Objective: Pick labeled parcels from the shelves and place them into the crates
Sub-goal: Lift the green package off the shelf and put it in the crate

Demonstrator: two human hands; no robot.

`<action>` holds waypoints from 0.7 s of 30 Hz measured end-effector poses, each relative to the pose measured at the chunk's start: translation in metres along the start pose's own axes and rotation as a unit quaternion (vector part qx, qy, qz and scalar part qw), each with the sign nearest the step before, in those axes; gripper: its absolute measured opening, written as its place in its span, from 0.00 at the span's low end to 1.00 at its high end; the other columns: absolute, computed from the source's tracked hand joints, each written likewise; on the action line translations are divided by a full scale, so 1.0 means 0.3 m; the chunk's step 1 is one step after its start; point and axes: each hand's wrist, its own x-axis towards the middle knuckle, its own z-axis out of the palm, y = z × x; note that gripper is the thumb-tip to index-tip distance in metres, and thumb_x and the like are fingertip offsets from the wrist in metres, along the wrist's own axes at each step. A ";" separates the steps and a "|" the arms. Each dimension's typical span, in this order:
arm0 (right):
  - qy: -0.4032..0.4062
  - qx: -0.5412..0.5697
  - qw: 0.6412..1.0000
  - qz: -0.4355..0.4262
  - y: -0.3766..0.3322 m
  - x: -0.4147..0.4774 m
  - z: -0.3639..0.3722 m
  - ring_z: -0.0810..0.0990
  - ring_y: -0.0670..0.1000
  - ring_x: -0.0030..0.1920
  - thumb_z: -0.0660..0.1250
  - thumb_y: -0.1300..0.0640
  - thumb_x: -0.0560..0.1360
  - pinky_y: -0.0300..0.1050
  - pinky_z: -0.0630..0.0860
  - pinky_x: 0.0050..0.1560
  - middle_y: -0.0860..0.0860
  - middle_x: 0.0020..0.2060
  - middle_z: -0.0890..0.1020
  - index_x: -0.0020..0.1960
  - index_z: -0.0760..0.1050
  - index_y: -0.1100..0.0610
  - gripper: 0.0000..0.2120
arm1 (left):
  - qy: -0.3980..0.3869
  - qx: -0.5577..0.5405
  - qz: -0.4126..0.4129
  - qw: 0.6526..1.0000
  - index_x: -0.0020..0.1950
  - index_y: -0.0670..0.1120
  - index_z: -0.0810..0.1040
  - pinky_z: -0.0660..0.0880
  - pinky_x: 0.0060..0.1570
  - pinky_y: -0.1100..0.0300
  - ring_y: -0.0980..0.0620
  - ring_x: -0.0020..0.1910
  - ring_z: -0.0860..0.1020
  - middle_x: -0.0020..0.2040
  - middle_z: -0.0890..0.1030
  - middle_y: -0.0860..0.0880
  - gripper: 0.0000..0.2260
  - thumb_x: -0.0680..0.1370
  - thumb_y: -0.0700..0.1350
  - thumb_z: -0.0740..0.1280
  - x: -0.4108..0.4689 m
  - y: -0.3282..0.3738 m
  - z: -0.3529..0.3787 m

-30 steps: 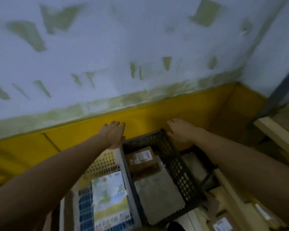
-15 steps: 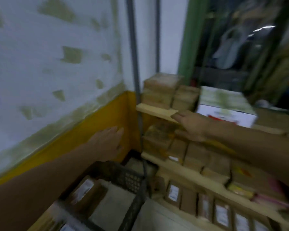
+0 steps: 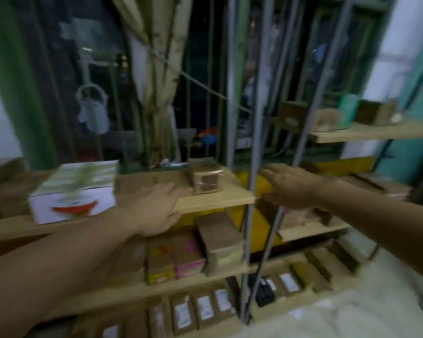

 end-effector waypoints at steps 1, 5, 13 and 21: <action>-0.001 0.001 1.000 0.018 0.101 -0.054 0.013 0.59 0.56 0.79 0.59 0.40 0.83 0.54 0.64 0.75 0.53 0.79 0.60 0.82 0.54 0.54 0.34 | 0.009 0.000 0.023 1.000 0.82 0.49 0.53 0.65 0.74 0.48 0.45 0.78 0.61 0.80 0.60 0.45 0.30 0.83 0.59 0.56 0.071 0.098 -0.032; 0.008 0.004 0.997 0.072 0.449 -0.242 0.059 0.61 0.55 0.78 0.60 0.42 0.82 0.56 0.66 0.74 0.54 0.79 0.62 0.81 0.54 0.54 0.33 | 0.022 0.011 0.101 0.995 0.83 0.47 0.52 0.61 0.76 0.49 0.47 0.80 0.57 0.82 0.56 0.47 0.31 0.84 0.60 0.53 0.312 0.440 -0.148; -0.011 0.014 0.990 0.141 0.879 -0.445 0.200 0.60 0.54 0.79 0.59 0.40 0.82 0.57 0.64 0.76 0.51 0.79 0.62 0.82 0.54 0.51 0.33 | -0.006 0.029 0.174 0.984 0.84 0.50 0.43 0.54 0.79 0.47 0.47 0.82 0.48 0.84 0.47 0.49 0.33 0.85 0.61 0.52 0.696 0.871 -0.281; 0.024 0.016 0.989 0.148 1.176 -0.339 0.258 0.61 0.54 0.78 0.60 0.41 0.82 0.56 0.66 0.74 0.52 0.78 0.63 0.81 0.55 0.54 0.33 | 0.047 0.060 0.197 0.977 0.84 0.50 0.43 0.54 0.79 0.49 0.47 0.82 0.49 0.84 0.47 0.48 0.34 0.84 0.62 0.53 1.067 1.009 -0.418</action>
